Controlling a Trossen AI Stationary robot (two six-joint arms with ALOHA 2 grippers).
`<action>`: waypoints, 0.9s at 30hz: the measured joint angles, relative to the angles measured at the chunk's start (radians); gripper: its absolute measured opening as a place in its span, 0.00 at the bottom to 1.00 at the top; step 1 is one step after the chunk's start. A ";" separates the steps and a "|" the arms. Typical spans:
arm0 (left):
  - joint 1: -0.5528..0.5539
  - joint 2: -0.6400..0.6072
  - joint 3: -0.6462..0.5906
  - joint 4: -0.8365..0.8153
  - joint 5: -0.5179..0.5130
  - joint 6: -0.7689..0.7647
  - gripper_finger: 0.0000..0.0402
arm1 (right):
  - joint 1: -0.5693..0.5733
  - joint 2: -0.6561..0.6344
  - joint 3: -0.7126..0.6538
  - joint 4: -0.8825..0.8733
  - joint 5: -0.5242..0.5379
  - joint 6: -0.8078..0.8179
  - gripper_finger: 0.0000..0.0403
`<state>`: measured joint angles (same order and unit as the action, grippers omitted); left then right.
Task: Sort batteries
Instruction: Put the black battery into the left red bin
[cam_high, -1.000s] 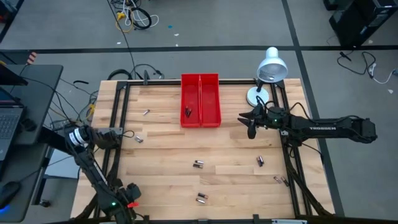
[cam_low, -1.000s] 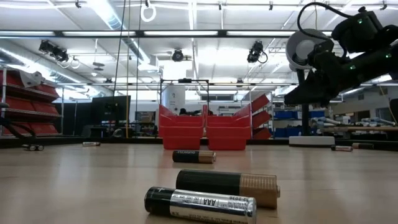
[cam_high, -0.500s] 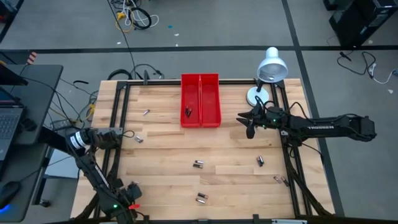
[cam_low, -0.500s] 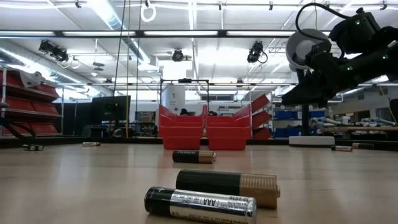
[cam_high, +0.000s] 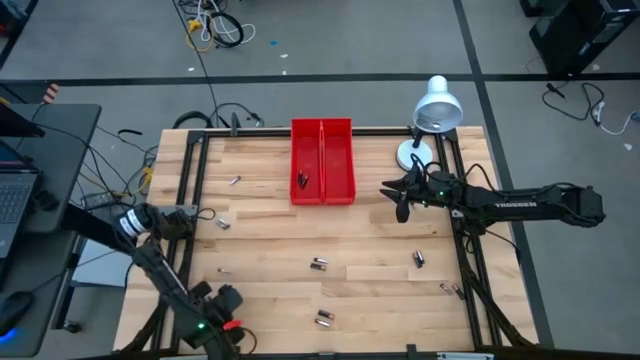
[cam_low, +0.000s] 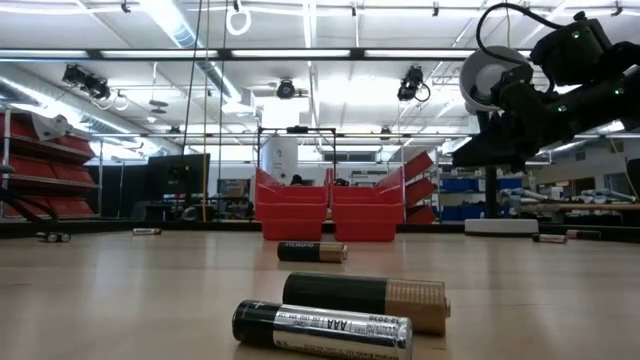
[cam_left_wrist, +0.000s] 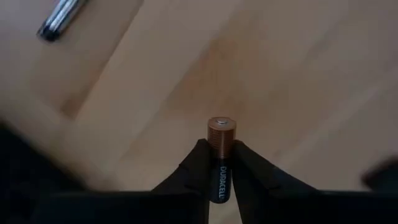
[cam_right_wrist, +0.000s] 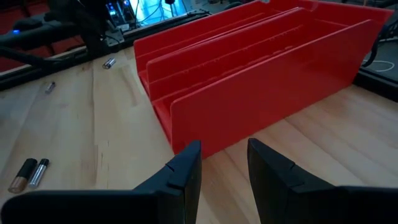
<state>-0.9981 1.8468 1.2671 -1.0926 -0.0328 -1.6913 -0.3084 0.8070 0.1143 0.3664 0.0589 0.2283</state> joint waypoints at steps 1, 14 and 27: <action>0.010 0.000 0.027 -0.045 -0.002 0.026 0.15 | 0.000 0.000 0.000 0.001 0.000 0.000 0.29; 0.287 -0.068 0.187 -0.454 -0.510 0.041 0.15 | 0.000 0.000 0.000 0.006 0.000 0.005 0.29; 0.762 -0.140 0.187 -0.390 -0.838 0.658 0.15 | 0.000 0.001 0.000 0.014 0.000 0.000 0.29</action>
<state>-0.2357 1.7065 1.4544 -1.4827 -0.8703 -1.0333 -0.3080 0.8078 0.1143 0.3809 0.0586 0.2281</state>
